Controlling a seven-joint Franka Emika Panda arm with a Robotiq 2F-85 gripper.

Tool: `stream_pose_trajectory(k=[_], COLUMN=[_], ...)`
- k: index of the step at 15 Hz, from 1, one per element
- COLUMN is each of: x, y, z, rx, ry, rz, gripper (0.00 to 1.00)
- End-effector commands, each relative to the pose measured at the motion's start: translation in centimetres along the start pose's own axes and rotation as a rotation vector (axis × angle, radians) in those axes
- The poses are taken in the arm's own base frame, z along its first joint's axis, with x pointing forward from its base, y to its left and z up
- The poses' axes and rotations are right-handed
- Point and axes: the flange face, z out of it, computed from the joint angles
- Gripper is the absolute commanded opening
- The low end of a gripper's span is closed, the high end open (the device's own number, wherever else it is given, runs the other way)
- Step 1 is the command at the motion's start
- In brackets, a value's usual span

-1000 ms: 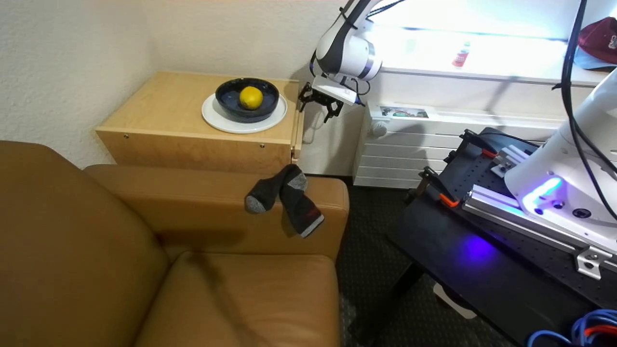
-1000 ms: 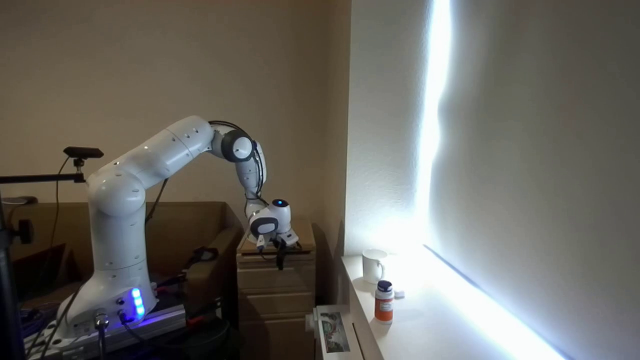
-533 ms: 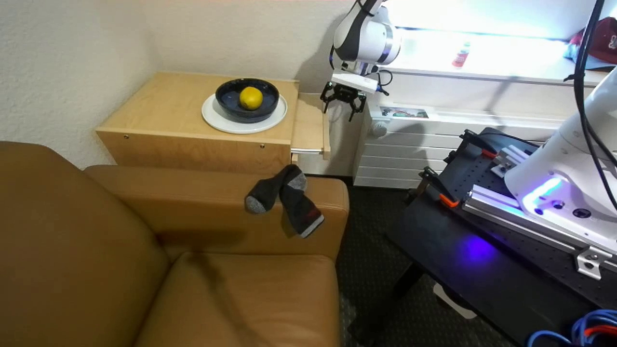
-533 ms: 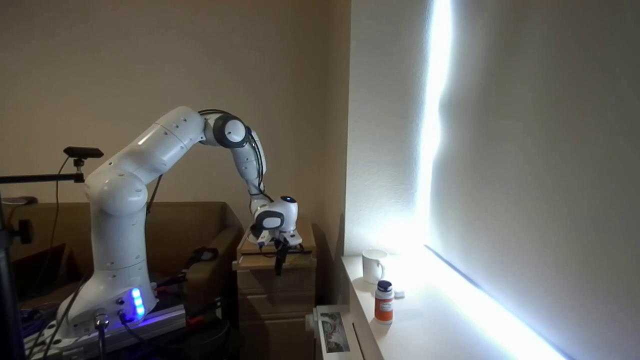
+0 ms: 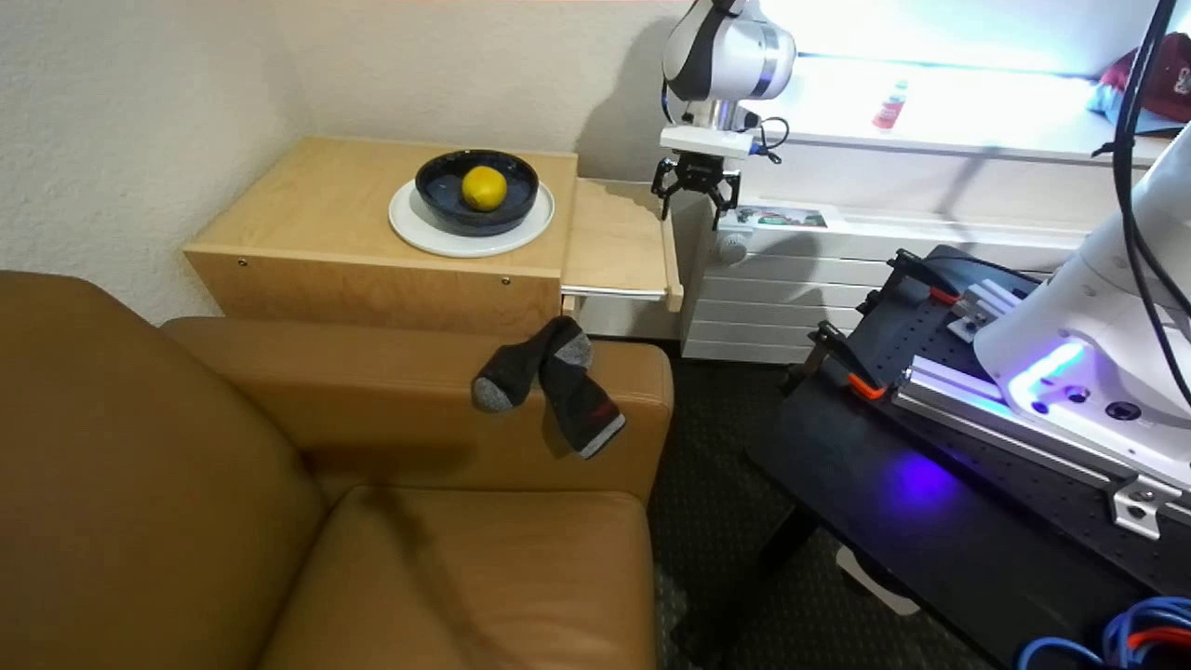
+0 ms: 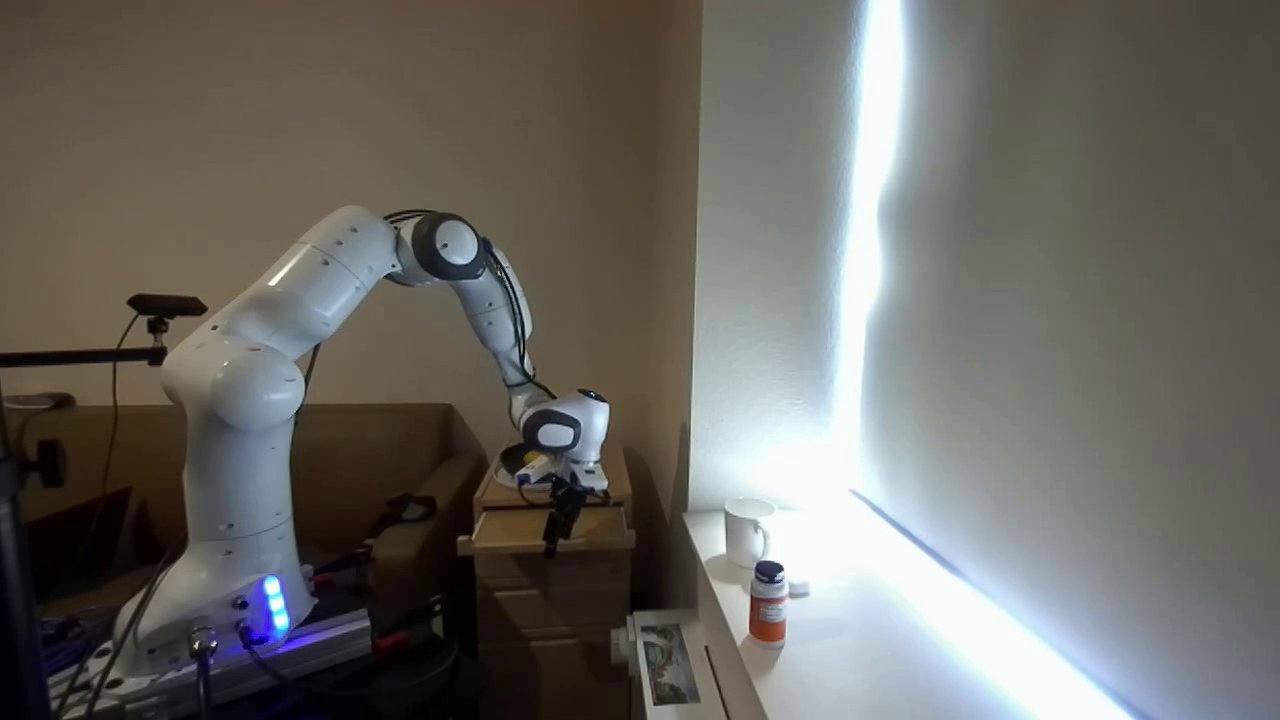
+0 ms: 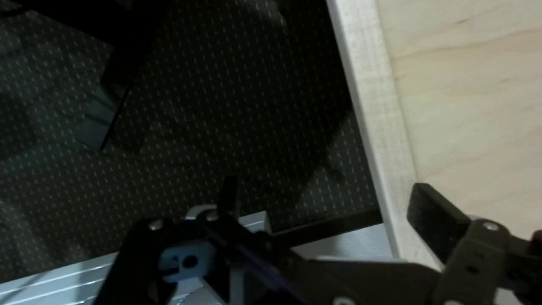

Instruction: Open the first top drawer

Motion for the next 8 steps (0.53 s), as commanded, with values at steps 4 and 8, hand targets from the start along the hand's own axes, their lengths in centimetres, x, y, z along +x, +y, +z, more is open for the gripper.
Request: stream_pose_trajectory(k=[4, 8], x=[0.4, 0.0], y=[4.6, 5.1], z=[5.6, 6.3], rx=[-0.184, -0.215], ry=[-0.107, -0.134], rz=[0.09, 0.062], gripper=[1.0, 1.0])
